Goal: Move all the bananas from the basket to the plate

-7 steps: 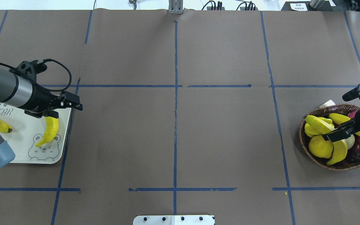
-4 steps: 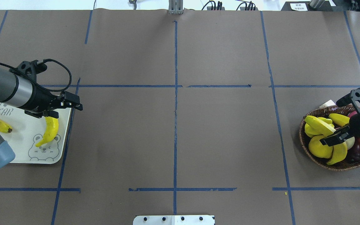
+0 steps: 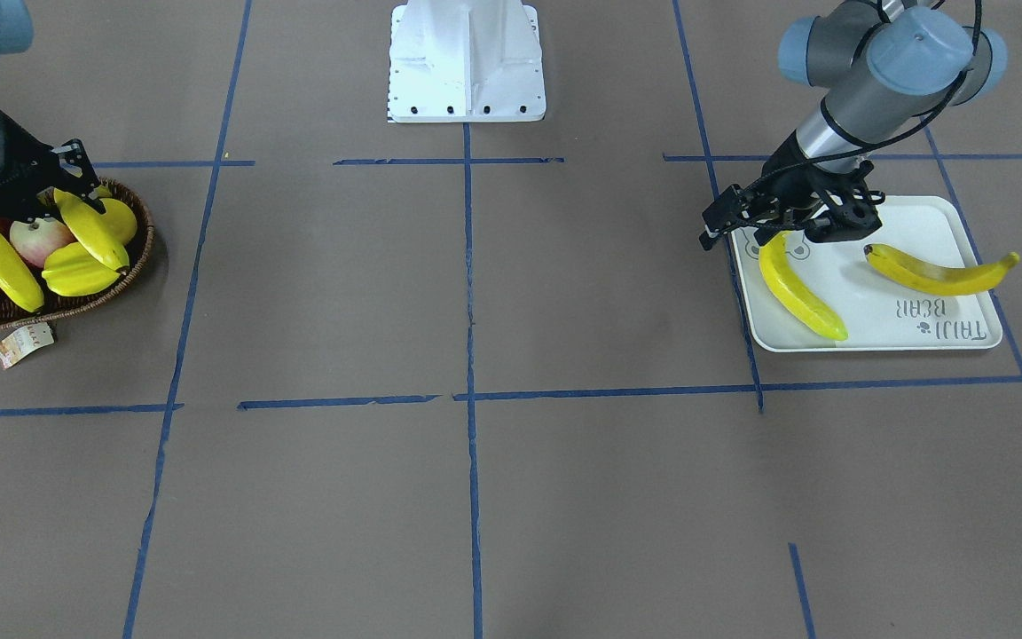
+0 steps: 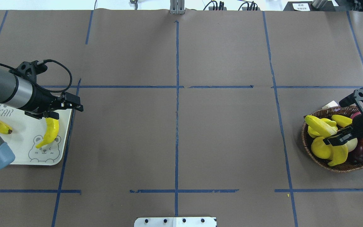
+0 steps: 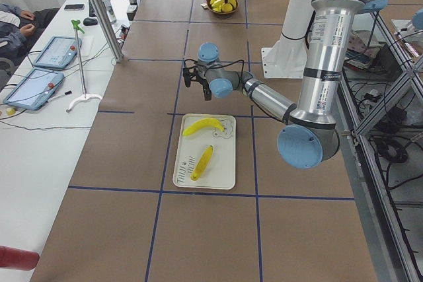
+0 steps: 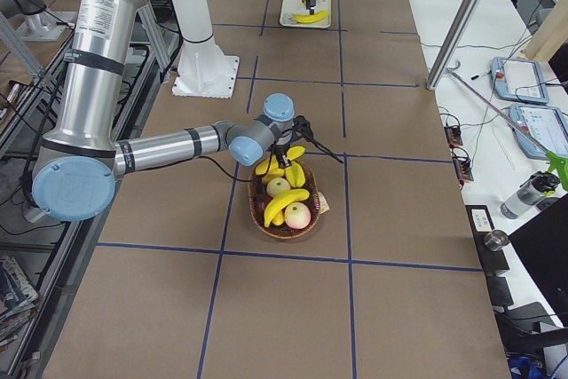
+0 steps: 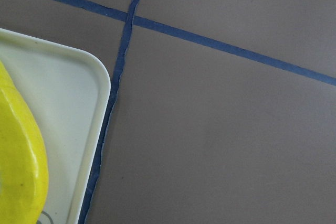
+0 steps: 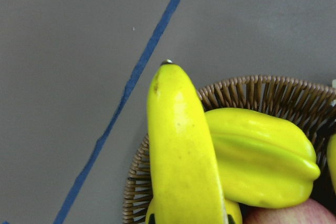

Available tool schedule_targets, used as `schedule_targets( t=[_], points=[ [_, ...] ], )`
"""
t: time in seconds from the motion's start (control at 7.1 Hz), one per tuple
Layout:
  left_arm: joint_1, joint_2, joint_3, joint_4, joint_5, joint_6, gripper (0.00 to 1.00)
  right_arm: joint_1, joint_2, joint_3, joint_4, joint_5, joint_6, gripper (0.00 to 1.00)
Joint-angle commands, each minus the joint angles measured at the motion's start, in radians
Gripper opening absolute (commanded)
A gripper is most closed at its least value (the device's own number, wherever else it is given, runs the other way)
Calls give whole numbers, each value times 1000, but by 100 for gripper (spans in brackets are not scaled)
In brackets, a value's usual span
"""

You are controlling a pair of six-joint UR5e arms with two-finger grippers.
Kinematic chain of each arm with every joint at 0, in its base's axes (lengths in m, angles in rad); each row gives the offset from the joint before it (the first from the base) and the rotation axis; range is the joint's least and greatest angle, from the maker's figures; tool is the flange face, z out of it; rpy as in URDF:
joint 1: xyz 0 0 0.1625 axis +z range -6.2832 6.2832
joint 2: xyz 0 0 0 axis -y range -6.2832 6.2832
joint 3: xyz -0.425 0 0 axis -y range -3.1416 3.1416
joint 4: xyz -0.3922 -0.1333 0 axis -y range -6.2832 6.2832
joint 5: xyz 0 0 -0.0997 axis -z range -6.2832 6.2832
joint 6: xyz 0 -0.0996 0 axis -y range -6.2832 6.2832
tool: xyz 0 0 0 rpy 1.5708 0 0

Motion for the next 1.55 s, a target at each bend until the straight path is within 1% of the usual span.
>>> schedule_targets(
  t=[0.0,0.14,0.28,0.42,0.56,0.84,0.99,1.13,1.27,1.41],
  points=[
    [0,-1,-4,0,0,0,99,125,9,10,-6,121,5,9],
    [0,-25,1,0,0,-11,99,127,43,7,-6,121,46,9],
    [17,-83,16,2,-2,-40,99,122,127,0,-3,114,211,10],
    [72,-145,26,2,3,-136,99,66,197,-2,4,90,363,10],
    [84,-211,48,0,3,-199,99,-6,273,-2,10,10,509,10],
    [110,-327,58,-12,1,-349,99,-193,438,-6,10,-213,779,11],
    [117,-373,61,-15,1,-392,99,-271,512,-14,10,-307,882,11],
    [123,-419,68,-26,8,-415,100,-343,561,-17,10,-408,950,11],
    [132,-441,72,-67,24,-454,100,-411,622,-17,11,-487,1019,11],
    [153,-463,96,-128,73,-489,100,-475,644,-16,11,-568,1041,11]
  ],
)
